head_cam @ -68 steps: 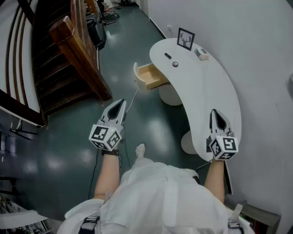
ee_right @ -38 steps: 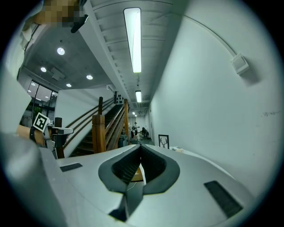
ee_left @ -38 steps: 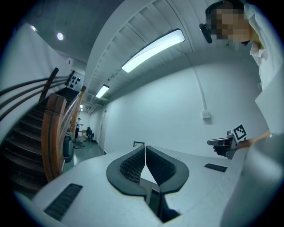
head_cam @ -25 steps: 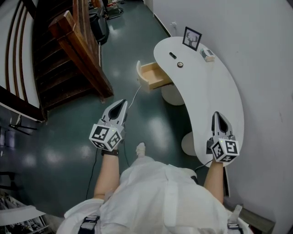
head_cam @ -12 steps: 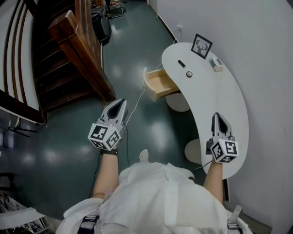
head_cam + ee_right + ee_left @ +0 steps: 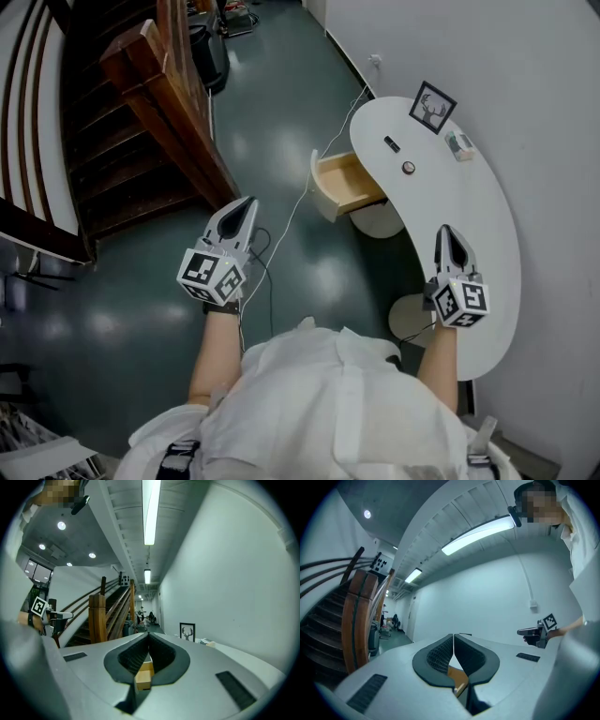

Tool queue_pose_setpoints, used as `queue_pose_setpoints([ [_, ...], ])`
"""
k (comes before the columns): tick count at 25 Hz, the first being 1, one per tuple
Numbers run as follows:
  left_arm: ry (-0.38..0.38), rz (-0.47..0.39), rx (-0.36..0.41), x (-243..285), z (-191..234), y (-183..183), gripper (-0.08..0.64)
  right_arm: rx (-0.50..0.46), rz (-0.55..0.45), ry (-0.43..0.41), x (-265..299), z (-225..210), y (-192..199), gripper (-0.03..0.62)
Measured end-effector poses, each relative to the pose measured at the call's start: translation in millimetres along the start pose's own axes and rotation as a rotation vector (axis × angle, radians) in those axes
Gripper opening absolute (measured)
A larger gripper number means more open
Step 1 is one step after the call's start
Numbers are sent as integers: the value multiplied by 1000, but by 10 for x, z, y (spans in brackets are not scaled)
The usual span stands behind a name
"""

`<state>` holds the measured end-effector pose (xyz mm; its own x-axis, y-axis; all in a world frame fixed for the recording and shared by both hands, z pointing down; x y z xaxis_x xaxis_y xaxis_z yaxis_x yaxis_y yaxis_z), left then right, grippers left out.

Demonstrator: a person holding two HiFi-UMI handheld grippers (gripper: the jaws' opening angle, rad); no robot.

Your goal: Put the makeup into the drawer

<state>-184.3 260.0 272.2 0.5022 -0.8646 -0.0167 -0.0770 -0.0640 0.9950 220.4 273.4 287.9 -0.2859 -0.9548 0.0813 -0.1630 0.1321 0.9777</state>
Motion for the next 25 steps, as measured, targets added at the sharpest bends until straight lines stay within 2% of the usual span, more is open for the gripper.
queue_pose_setpoints([
  [5,5,-15,-12,-68,307,60,20,-18,13,-12,254,250,43,9],
  [12,46,-60,-29,-81,488,30,21,-41,43,-48,556,542,27,9],
  [14,64,-57,-30,-12,513,41,28,-38,44,-54,670,546,36,9],
  [16,83,-45,-38,87,541,64,100,-31,47,-60,808,531,59,9],
  [17,86,-37,-41,145,563,80,114,-28,50,-63,883,519,76,9],
  [21,93,-19,-46,445,648,137,115,-21,66,-70,1205,403,105,9],
  [25,106,-9,-7,856,714,183,96,-12,81,-62,1562,201,109,9],
])
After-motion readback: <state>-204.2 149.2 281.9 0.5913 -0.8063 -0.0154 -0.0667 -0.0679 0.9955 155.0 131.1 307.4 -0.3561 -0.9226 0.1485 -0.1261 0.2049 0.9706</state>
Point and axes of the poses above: the fingertips, and each gripper's own axes: x forward along the fingers, z to its left, y out of its underside, the point moved 3 cm from there along -x, backward along the fingers, and after that the axes turned 10 degrees about x, right-handed, at the moved point
